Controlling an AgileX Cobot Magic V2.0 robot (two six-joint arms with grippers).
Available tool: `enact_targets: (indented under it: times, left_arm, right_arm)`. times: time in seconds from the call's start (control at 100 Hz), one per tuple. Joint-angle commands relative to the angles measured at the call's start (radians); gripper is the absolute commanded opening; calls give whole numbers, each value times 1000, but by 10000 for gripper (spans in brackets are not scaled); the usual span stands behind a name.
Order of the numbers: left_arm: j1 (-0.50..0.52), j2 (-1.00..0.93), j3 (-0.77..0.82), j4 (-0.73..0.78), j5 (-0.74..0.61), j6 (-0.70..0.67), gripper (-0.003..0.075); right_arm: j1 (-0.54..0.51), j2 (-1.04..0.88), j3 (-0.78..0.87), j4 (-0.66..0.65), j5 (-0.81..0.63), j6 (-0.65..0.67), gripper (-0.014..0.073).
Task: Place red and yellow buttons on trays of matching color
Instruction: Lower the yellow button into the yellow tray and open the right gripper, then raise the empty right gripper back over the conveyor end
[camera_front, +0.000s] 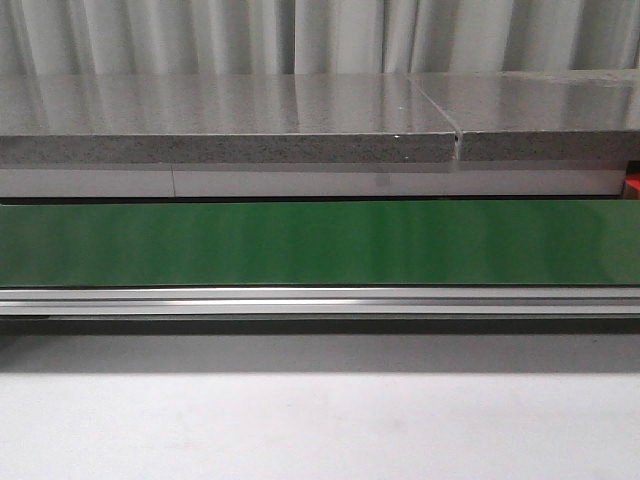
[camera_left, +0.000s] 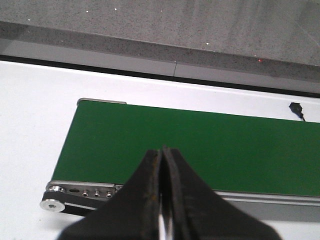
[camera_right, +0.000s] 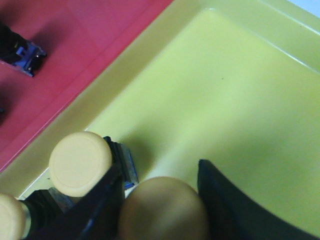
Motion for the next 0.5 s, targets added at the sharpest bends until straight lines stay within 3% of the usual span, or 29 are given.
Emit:
enact_targets:
  times: [0.0, 0.4, 0.49]
  left_arm:
    - [-5, 5, -24, -12, -72, -3, -19]
    - [-5, 5, -24, -12, -72, -3, -19]
    - [-5, 5, -24, -12, -72, -3, -19]
  right_arm:
    - [-1, -17, -21, 14, -30, -5, 204]
    - [-1, 20, -21, 14, -22, -10, 210]
    - [-1, 20, -21, 14, -21, -14, 262]
